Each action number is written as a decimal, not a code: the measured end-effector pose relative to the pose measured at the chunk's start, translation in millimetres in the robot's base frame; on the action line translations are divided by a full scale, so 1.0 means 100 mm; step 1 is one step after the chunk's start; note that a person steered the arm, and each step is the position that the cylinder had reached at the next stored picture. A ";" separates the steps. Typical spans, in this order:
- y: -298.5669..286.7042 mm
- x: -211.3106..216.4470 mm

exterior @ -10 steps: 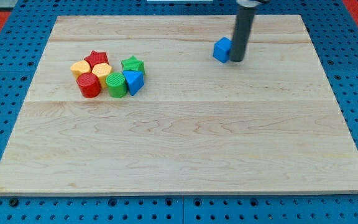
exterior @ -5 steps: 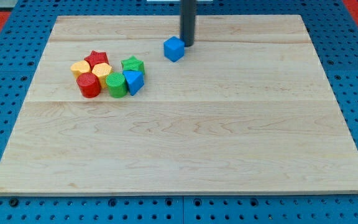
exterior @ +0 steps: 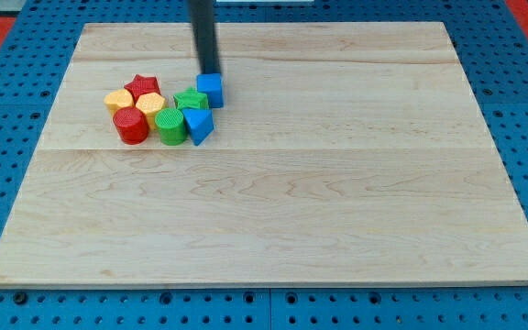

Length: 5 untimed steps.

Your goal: Slide blue cube into the group of blocks

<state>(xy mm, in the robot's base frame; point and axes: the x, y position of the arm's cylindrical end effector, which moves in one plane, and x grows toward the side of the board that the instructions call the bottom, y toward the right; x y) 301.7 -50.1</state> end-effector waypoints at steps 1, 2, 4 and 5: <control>0.74 0.04; 0.72 0.20; -0.07 0.30; -0.55 0.30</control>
